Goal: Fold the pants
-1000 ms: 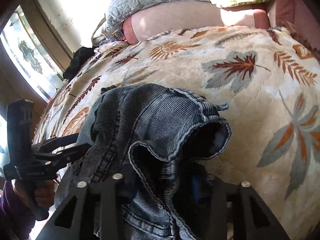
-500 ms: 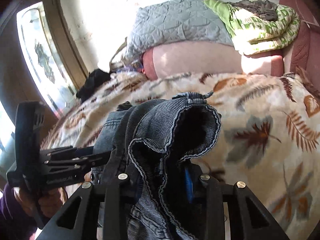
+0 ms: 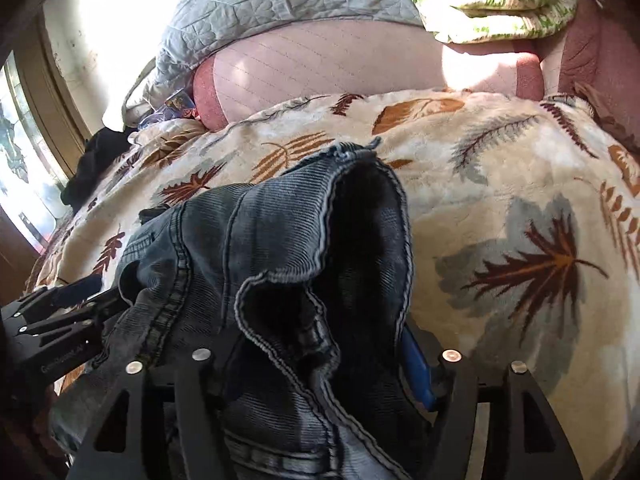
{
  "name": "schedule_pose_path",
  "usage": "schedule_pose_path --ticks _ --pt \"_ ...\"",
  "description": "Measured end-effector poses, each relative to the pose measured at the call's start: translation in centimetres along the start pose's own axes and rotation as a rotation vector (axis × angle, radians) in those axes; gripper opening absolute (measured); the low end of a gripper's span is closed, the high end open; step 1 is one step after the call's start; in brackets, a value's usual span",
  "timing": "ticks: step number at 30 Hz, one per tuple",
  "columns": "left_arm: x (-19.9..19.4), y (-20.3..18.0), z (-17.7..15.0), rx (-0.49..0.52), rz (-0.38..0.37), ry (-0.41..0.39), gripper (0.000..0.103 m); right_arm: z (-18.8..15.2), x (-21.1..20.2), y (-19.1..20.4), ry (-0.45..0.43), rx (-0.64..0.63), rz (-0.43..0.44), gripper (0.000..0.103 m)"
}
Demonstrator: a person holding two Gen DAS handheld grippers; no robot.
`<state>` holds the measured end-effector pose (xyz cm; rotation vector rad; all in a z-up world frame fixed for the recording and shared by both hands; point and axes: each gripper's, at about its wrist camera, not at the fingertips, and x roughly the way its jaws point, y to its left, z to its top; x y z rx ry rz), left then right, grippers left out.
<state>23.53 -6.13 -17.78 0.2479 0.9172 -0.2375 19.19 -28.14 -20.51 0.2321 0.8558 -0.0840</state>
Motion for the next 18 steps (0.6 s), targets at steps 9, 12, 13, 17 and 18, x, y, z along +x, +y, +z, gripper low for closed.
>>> schedule_pose_path --ticks 9,12,13,17,18 --pt "-11.2 0.1 -4.7 -0.032 -0.027 -0.14 0.081 -2.3 -12.1 0.2 -0.171 -0.029 0.016 0.071" --pt "-15.7 -0.4 -6.2 -0.019 -0.019 -0.22 0.086 -4.0 -17.0 1.7 -0.234 -0.082 0.01 0.071" --pt "-17.1 -0.5 -6.6 -0.019 -0.012 -0.237 0.088 -4.6 -18.6 2.4 -0.258 -0.102 0.006 0.071" --pt "-21.9 -0.7 -7.6 -0.028 0.038 -0.274 0.09 -6.5 -24.7 4.6 -0.349 -0.14 0.011 0.071" --pt "-22.8 -0.7 -7.7 -0.03 0.051 -0.28 0.09 -6.9 -26.1 5.1 -0.366 -0.155 0.009 0.071"
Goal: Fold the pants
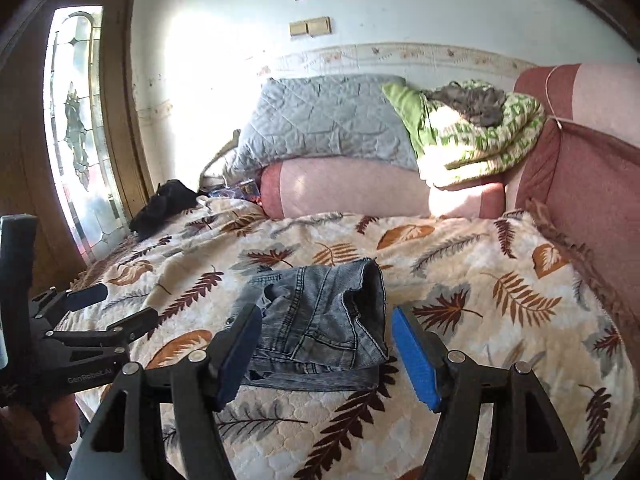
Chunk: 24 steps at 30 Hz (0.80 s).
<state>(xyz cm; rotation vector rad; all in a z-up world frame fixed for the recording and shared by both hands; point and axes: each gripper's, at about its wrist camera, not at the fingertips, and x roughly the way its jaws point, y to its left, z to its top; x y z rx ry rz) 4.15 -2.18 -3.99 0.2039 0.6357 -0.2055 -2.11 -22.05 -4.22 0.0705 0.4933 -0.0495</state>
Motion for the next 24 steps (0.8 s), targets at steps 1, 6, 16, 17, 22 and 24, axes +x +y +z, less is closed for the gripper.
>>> schedule_pose_path --ticks 1,6,16,17,22,24 --pt "-1.0 0.1 0.1 -0.002 0.014 -0.008 0.09 0.2 -1.4 0.6 -0.018 -0.018 -0.006 0.072" --pt "-4.9 0.8 0.5 -0.031 0.06 -0.043 0.09 0.7 -6.0 2.4 -0.069 -0.046 -0.012 0.074" --pt "-9.3 1.1 0.7 -0.048 0.054 -0.108 0.09 0.3 -8.9 3.9 -0.108 -0.05 0.0 0.075" --pt "-9.5 1.0 0.7 -0.049 0.057 -0.111 0.09 0.3 -8.9 3.9 -0.11 -0.051 0.0 0.075" --pt "-9.9 1.1 0.6 -0.054 0.041 -0.109 0.09 0.0 -8.5 4.3 -0.099 -0.049 0.002 0.075" --pt "-9.8 1.2 0.6 -0.058 0.044 -0.108 0.09 -0.2 -8.1 4.4 -0.088 -0.055 0.003 0.075"
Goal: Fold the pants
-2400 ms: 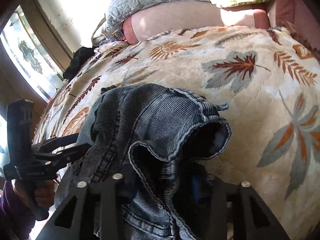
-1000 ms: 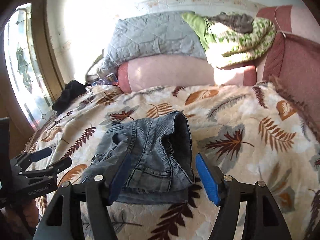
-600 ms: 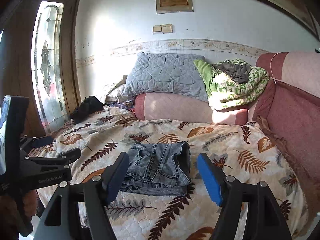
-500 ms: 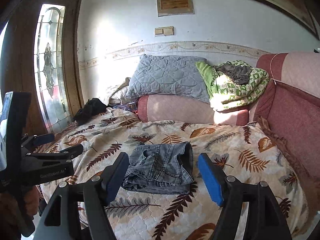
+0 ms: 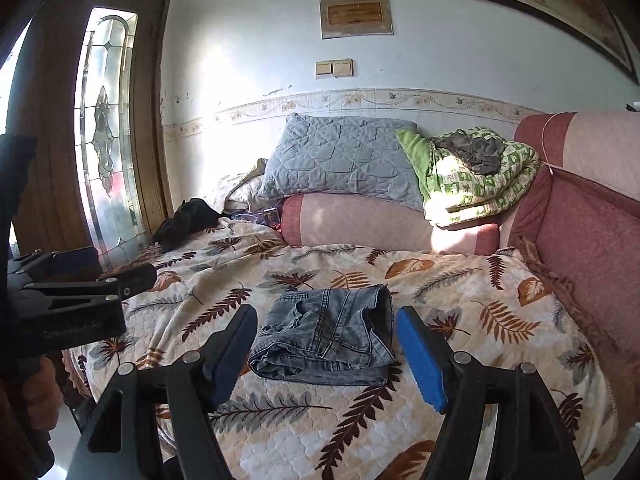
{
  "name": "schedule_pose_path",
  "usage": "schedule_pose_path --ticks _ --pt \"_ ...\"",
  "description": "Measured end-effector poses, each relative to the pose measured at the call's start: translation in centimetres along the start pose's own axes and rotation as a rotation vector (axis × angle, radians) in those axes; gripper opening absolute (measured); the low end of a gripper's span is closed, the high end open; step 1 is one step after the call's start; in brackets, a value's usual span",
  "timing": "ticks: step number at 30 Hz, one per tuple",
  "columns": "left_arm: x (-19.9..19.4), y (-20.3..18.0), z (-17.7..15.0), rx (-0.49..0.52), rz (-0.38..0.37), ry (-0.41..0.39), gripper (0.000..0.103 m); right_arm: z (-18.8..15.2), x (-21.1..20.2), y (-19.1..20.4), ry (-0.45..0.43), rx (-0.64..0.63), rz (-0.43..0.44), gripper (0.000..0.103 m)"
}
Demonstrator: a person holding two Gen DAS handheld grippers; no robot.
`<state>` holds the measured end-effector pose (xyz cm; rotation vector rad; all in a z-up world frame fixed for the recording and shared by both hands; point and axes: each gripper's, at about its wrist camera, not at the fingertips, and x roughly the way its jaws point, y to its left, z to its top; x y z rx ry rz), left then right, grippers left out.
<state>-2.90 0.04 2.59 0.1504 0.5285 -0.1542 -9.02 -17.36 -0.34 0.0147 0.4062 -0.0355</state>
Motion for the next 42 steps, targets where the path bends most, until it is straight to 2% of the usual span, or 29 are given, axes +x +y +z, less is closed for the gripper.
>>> schedule_pose_path --ticks 24,29,36,39,42 --pt "2.3 0.1 -0.4 0.001 -0.032 0.034 0.09 -1.6 4.0 0.8 0.081 -0.021 0.03 0.075" --pt "2.7 0.1 -0.5 -0.01 -0.061 0.044 0.09 -1.7 4.5 1.0 0.09 -0.028 0.032 0.075" --pt "3.2 -0.1 -0.6 -0.023 -0.147 0.036 0.09 -1.8 5.1 0.4 0.098 -0.004 0.039 0.075" --pt "3.5 -0.5 -0.6 -0.006 -0.128 0.036 0.09 -1.9 5.5 -0.2 0.105 0.022 0.035 0.075" --pt "4.5 -0.6 -0.8 0.005 -0.076 0.061 0.09 -2.0 5.8 -0.8 0.109 0.034 0.021 0.075"
